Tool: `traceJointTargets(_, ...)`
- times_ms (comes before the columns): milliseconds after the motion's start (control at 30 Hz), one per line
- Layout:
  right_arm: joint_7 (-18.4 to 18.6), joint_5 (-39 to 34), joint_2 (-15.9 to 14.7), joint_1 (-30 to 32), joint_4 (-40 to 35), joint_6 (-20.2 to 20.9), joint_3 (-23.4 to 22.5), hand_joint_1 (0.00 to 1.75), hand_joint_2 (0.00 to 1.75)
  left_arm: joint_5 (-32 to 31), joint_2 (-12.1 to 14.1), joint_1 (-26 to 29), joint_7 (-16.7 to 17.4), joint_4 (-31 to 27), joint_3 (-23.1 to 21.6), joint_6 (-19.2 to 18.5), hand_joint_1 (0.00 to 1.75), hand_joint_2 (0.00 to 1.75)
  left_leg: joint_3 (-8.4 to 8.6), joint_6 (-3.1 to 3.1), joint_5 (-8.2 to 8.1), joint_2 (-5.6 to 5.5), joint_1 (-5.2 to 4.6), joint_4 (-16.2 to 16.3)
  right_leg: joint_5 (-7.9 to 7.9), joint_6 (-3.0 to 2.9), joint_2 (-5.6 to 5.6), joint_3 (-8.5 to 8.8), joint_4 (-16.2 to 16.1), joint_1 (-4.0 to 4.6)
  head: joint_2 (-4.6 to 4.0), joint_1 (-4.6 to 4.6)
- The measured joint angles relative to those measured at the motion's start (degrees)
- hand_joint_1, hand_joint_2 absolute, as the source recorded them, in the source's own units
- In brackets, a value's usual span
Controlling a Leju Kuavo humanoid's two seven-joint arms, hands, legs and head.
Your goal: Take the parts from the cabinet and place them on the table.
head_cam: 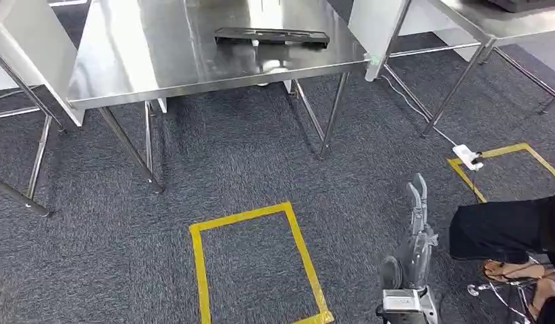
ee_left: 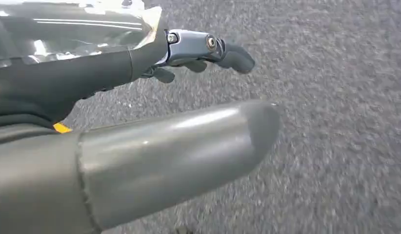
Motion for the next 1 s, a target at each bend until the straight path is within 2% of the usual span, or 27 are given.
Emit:
traceJointTargets(33,0.0,-0.13,-0.06,-0.27,0.04,0.08,0.02,0.0,0.0,0.0,0.04,-0.01,0.02,0.0,0.0,0.13,0.0,0.0,-0.78,0.28,0.63,0.16,-0.11,0.0,-2.97,-0.34,0.04,-1.36,4.53,-0.07,0.0,0.0)
traceJointTargets(67,0.0,-0.18,-0.15,-0.53,0.13,0.11,0.02,0.0,0.0,0.0,0.06,-0.04,0.02,0.0,0.0,0.18,0.0,0.0,-1.65,0.38,1.26,0.27,-0.24,0.07,-5.4,-0.33,0.11,-2.79,9.49,-0.07,0.0,0.03)
traceJointTargets(100,0.04,-0.24,-0.24,-0.67,0.24,0.13,-0.02,0.0,0.0,-0.02,0.06,-0.06,0.02,0.0,0.0,0.18,0.0,0.0,-2.44,0.4,1.87,0.32,-0.41,0.11,-6.73,0.0,0.19,-3.38,13.37,0.05,0.0,0.03)
traceJointTargets(133,0.13,-0.24,-0.33,-0.69,0.31,0.13,-0.02,0.0,0.0,-0.11,0.04,-0.05,0.02,0.0,0.0,0.18,0.0,0.0,-3.13,0.38,2.42,0.37,-0.6,0.13,-6.74,0.5,0.24,-2.74,14.56,0.06,0.0,0.0)
traceJointTargets(167,0.13,-0.22,-0.39,-0.68,0.33,0.11,-0.02,0.0,0.0,-0.13,0.02,-0.04,0.02,0.0,0.0,0.15,0.0,0.0,-3.68,0.34,2.88,0.36,-0.71,0.14,-5.84,0.91,0.24,-0.75,12.93,0.07,0.0,0.0)
traceJointTargets(200,0.13,-0.22,-0.44,-0.73,0.33,0.13,-0.02,0.0,0.0,-0.13,-0.02,-0.05,0.02,0.0,0.0,0.15,0.0,0.0,-4.18,0.28,3.34,0.34,-0.77,0.15,-4.43,1.25,0.25,2.65,8.8,0.16,0.0,0.03)
traceJointTargets(233,0.13,-0.22,-0.46,-0.85,0.33,0.13,-0.02,0.0,0.0,-0.2,-0.02,-0.07,0.02,0.0,0.0,0.15,0.0,0.0,-4.6,0.13,3.82,0.25,-0.8,0.15,-3.09,1.3,0.28,6.99,2.75,0.3,0.0,0.03)
traceJointTargets(267,0.2,-0.18,-0.5,-0.87,0.29,0.13,-0.02,0.0,0.0,-0.2,-0.04,-0.13,-0.04,0.0,-0.02,0.13,0.0,0.0,-4.76,-0.08,4.27,0.2,-0.79,0.15,-3.14,0.74,0.4,11.28,-3.4,0.42,0.0,0.0)
traceJointTargets(300,0.24,-0.04,-0.52,-0.83,0.24,0.11,-0.02,0.0,0.0,-0.24,-0.07,-0.13,-0.17,0.0,-0.02,0.11,0.0,0.0,-5.06,-0.51,4.69,0.13,-1.03,0.23,-4.07,0.04,0.44,13.33,-7.0,1.03,0.0,0.03)
traceJointTargets(333,0.28,-0.02,-0.52,-0.47,0.11,0.11,-0.02,0.0,0.0,-0.31,-0.07,-0.14,-0.35,0.0,-0.02,0.0,0.0,0.0,-4.92,-0.95,5.34,0.14,-0.97,-0.21,-3.48,-0.36,0.46,12.57,-6.35,1.48,0.0,-0.06)
traceJointTargets(400,0.28,0.28,-0.52,0.0,-0.2,0.02,-0.07,0.0,0.0,-0.66,-0.09,-0.11,-0.65,0.0,-0.04,-0.11,0.0,0.0,-5.02,-1.45,6.05,0.14,-0.87,-0.32,-3.11,-0.98,0.51,11.7,-6.22,1.58,0.0,-0.04)
traceJointTargets(433,0.28,0.44,-0.55,0.34,-0.33,0.0,-0.07,0.0,0.0,-0.68,-0.04,0.05,-0.79,0.0,-0.04,-0.13,0.0,0.0,-5.28,-1.96,6.55,0.05,-1.13,-0.51,-2.45,-1.76,0.45,11.3,-6.6,1.21,0.0,-0.02)
traceJointTargets(467,0.28,0.48,-0.52,0.5,-0.55,-0.05,-0.09,0.0,0.0,-0.81,-0.02,0.08,-0.9,0.0,-0.06,-0.2,0.0,0.0,-5.77,-2.05,5.21,-0.05,-0.69,0.15,-1.8,-2.45,0.29,11.0,-6.76,-0.34,0.0,-0.11)
traceJointTargets(500,0.31,0.59,-0.5,0.77,-0.72,-0.09,-0.09,0.0,0.0,-0.9,-0.02,0.11,-1.07,0.0,-0.09,-0.26,0.0,0.0,-6.27,-2.19,2.34,-0.07,-0.74,1.49,-1.34,-2.9,0.2,10.34,-6.74,0.05,0.0,-0.22)
traceJointTargets(533,0.31,0.87,-0.44,1.22,-1.05,-0.11,-0.15,0.0,0.0,-0.94,-0.04,0.09,-1.11,0.0,-0.22,-0.61,0.0,0.0,-7.1,-2.33,-2.08,-0.08,-0.51,5.15,-0.6,-3.82,0.09,10.0,-6.72,0.09,0.0,-0.24)
traceJointTargets(567,0.39,1.02,-0.41,1.57,-1.26,-0.11,-0.17,0.0,0.0,-1.05,-0.02,0.11,-1.16,0.0,-0.41,-0.65,0.0,0.0,-8.01,-2.63,-5.37,-0.1,-0.48,9.52,0.14,-3.94,0.07,9.33,-6.65,0.23,0.0,-0.21)
traceJointTargets(600,0.48,1.13,-0.37,1.78,-1.35,-0.11,-0.2,0.0,0.0,-1.18,0.0,0.1,-1.2,0.0,-0.57,-0.68,0.0,0.0,-8.76,-2.93,-7.2,-0.1,-0.47,13.52,0.77,-3.95,0.05,8.46,-6.55,0.34,0.0,-0.26)
traceJointTargets(633,0.55,1.22,-0.35,1.94,-1.44,-0.11,-0.2,0.0,0.0,-1.22,0.02,0.09,-1.27,0.0,-0.61,-0.68,0.0,0.0,-8.89,-3.19,-7.28,-0.11,-0.42,16.35,1.36,-3.85,0.03,7.51,-6.31,0.4,0.0,-0.24)
traceJointTargets(667,0.72,1.35,-0.26,2.03,-1.51,-0.11,-0.2,0.0,0.0,-1.22,0.07,0.09,-1.29,0.0,-0.66,-0.68,0.0,0.0,-8.04,-3.4,-5.9,-0.1,-0.25,16.7,1.79,-3.62,0.02,6.54,-5.96,0.39,0.0,-0.26)
traceJointTargets(733,1.11,1.7,0.04,2.26,-1.81,-0.09,-0.22,0.0,0.0,-1.25,0.15,-0.01,-1.29,0.0,-0.96,-0.68,0.0,0.0,-3.01,-3.8,-1.4,-0.09,0.38,11.08,2.42,-3.0,0.02,4.29,-4.55,0.15,0.0,-0.26)
traceJointTargets(767,1.25,1.97,0.15,2.28,-1.97,0.13,-0.24,0.0,0.0,-1.33,0.15,-0.08,-1.29,0.0,-1.07,-0.68,0.0,0.0,0.71,-3.96,-0.82,-0.09,0.68,6.21,2.62,-2.69,0.07,3.32,-3.55,0.09,0.0,-0.28)
traceJointTargets(800,1.51,2.14,0.35,2.36,-2.4,0.35,-0.31,0.0,0.0,-1.4,0.0,-0.32,-1.29,0.0,-1.18,-0.7,0.0,0.0,3.53,-4.21,-3.55,-0.21,0.6,1.86,2.76,-2.42,0.06,2.44,-2.67,0.36,0.0,-0.37)
traceJointTargets(833,1.57,2.23,0.57,2.29,-2.64,0.5,-0.37,0.0,0.0,-1.51,0.13,-0.45,-1.31,-0.04,-1.25,-0.7,0.0,0.0,3.87,-3.31,-3.88,-0.49,0.17,0.79,2.95,-2.13,0.01,2.17,-2.21,0.46,0.0,-0.13)
traceJointTargets(900,1.64,2.42,0.94,2.26,-3.06,0.87,-0.42,0.0,0.0,-1.84,0.11,-0.47,-1.31,-0.04,-1.33,-0.66,0.0,0.0,2.7,-2.47,-3.44,-0.43,-0.31,1.06,3.97,-0.92,-0.08,2.28,-2.56,0.58,0.0,-0.06)
traceJointTargets(933,1.7,2.47,1.07,2.33,-3.19,1.05,-0.46,0.0,0.0,-1.84,0.09,-0.51,-1.29,-0.04,-1.38,-0.66,0.0,0.0,2.45,-1.7,-2.9,-0.4,-0.48,0.84,4.59,-0.49,-0.05,2.11,-2.88,0.79,0.0,0.09)
traceJointTargets(967,1.75,2.51,1.09,2.29,-3.23,1.31,-0.67,0.0,0.0,-1.81,-0.13,-0.59,-1.25,-0.02,-1.38,-0.65,0.0,0.0,1.84,-0.57,-1.8,0.02,-0.02,0.24,4.55,-0.2,-0.03,1.62,-2.48,0.83,0.0,0.03)
traceJointTargets(1000,1.84,2.62,1.18,2.37,-3.26,1.79,-1.01,0.0,0.0,-1.83,-0.13,-0.72,-1.09,-0.02,-1.4,-0.63,0.0,0.0,0.87,0.01,-0.99,0.13,-0.27,0.18,1.86,-0.81,0.21,0.77,-1.05,0.55,0.0,0.0)
